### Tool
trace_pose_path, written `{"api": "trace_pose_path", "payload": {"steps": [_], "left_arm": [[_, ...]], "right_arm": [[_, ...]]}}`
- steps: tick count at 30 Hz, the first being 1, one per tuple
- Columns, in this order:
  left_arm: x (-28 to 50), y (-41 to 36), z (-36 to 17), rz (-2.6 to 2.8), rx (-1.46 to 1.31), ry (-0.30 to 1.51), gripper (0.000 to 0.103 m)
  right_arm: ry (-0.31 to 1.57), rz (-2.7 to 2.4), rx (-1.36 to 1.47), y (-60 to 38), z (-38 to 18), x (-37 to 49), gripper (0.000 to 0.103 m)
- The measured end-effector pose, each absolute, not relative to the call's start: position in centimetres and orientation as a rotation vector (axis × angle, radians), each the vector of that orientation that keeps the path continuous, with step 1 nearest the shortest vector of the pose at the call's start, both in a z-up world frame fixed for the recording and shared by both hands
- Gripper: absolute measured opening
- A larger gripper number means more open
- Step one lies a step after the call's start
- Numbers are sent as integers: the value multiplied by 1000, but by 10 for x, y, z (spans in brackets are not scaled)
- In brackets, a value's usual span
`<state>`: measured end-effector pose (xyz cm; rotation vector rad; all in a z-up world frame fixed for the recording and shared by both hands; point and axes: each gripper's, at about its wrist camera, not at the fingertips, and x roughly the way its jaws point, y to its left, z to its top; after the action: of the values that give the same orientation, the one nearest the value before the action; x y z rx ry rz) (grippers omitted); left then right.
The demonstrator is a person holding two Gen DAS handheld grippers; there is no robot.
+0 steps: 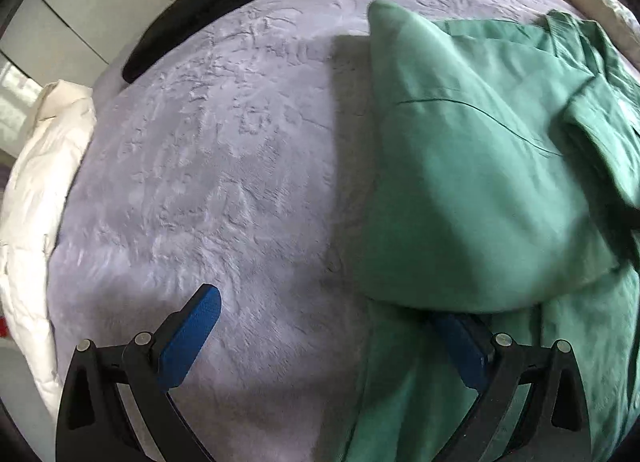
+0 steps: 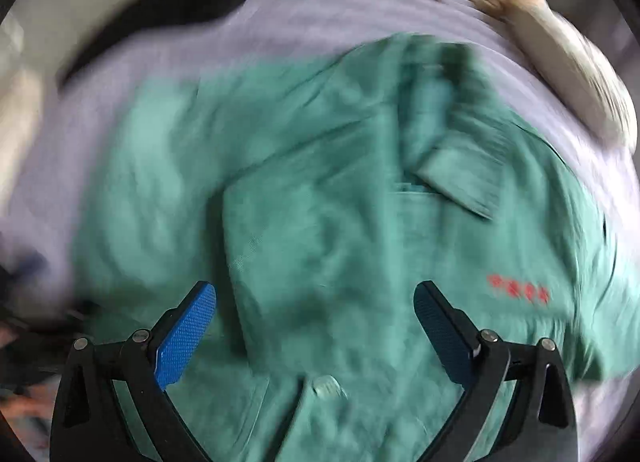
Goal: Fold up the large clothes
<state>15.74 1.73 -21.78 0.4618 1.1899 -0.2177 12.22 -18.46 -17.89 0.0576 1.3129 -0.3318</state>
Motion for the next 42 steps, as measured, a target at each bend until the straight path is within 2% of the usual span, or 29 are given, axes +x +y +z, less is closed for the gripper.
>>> {"api": "trace_pose_path", "payload": {"steps": [1, 2, 3, 4, 5, 8, 9, 14, 16, 17, 18, 23, 26, 27, 28, 29, 30, 32, 33, 35, 39, 42], "left_arm": [[158, 20, -217, -207, 463, 1183, 103], [165, 20, -220, -195, 463, 1174, 103], [168, 21, -222, -191, 461, 1167, 103], [172, 22, -222, -191, 458, 1165, 103], [173, 25, -223, -191, 455, 1163, 103], [180, 32, -217, -183, 466, 1146, 103], [183, 32, -216, -184, 470, 1139, 103], [182, 41, -193, -275, 530, 1171, 103], [176, 51, -181, -325, 560, 1173, 103], [178, 58, -176, -344, 551, 1182, 103], [181, 64, -169, -356, 529, 1197, 103], [218, 69, -158, -309, 377, 1218, 103], [230, 55, -166, -327, 312, 1235, 103], [230, 47, -172, -332, 315, 1243, 103], [228, 41, -178, -338, 324, 1249, 103], [228, 36, -186, -335, 356, 1253, 103], [226, 33, -198, -304, 424, 1256, 103], [226, 38, -217, -262, 510, 1273, 103], [228, 45, -218, -266, 488, 1288, 103], [231, 57, -210, -243, 465, 1300, 103], [235, 86, -181, -229, 413, 1267, 103], [232, 100, -168, -209, 378, 1272, 103]], "right_arm": [[1341, -358, -8, -181, -191, 129, 96], [1355, -385, -36, -184, -199, 133, 88], [1335, -385, 29, -196, -197, 131, 66], [1304, -389, 134, -213, -188, 127, 49], [1280, -406, 217, -231, -178, 118, 24], [1118, -394, 597, -308, -149, 74, 23], [1103, -443, 646, -331, -146, 60, 23], [1046, -587, 980, -419, -172, -3, 27], [1021, -593, 1009, -428, -170, -20, 47], [1011, -580, 1001, -429, -165, -26, 74], [1004, -557, 994, -422, -159, -26, 82], [997, -472, 1008, -375, -151, -29, 82], [1042, -608, 1023, -363, -174, -17, 82], [1038, -623, 1043, -365, -179, -17, 73], [1054, -631, 1029, -366, -181, -14, 58], [1076, -620, 992, -364, -179, -8, 16], [1100, -601, 931, -361, -175, -1, 9], [1122, -607, 846, -361, -172, 12, 10], [1134, -623, 848, -366, -175, 10, 16], [1130, -690, 904, -373, -176, -1, 29], [1053, -554, 950, -339, -156, 5, 61], [1067, -253, 1069, -274, -169, 41, 61]]}}
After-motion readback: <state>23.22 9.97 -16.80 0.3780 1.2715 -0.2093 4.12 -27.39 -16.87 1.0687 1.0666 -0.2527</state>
